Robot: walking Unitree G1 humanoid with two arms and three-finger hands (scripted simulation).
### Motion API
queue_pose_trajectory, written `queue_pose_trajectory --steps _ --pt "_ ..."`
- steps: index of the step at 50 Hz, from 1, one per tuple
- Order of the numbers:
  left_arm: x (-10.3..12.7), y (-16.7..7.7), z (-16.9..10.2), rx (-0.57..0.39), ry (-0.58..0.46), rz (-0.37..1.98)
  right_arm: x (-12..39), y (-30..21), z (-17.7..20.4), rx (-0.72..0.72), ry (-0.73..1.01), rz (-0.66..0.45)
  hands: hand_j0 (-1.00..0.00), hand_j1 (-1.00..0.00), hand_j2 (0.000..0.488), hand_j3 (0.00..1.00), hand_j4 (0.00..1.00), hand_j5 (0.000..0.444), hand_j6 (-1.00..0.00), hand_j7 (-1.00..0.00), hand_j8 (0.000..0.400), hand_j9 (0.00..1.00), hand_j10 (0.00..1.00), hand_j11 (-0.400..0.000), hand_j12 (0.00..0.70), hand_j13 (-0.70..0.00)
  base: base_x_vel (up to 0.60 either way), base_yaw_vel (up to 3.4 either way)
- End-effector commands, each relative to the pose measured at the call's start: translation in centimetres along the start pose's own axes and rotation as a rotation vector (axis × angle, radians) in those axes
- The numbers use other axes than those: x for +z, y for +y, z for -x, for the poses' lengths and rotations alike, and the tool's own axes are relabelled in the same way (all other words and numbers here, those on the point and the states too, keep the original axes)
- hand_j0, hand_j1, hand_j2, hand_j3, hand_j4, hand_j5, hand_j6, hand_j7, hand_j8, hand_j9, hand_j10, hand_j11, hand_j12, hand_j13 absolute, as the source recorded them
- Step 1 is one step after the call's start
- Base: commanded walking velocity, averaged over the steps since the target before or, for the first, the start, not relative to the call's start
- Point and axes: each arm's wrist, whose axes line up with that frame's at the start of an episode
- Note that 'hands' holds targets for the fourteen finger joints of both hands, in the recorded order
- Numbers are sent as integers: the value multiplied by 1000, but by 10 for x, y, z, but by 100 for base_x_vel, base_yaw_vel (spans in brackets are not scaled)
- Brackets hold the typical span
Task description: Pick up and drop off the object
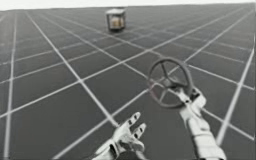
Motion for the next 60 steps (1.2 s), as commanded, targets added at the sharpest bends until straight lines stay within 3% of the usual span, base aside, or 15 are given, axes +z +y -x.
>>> queue_pose_trajectory --steps 1,60 --pt "0 3 4 -1 -17 13 8 14 7 45 -33 -8 0 0 0 1000 1000 0 0 0 0 1000 1000 -400 0 -700 48 25" --pt "0 3 4 -1 -17 13 8 14 7 45 -33 -8 0 0 0 1000 1000 0 0 0 0 1000 1000 -400 0 -700 52 15"
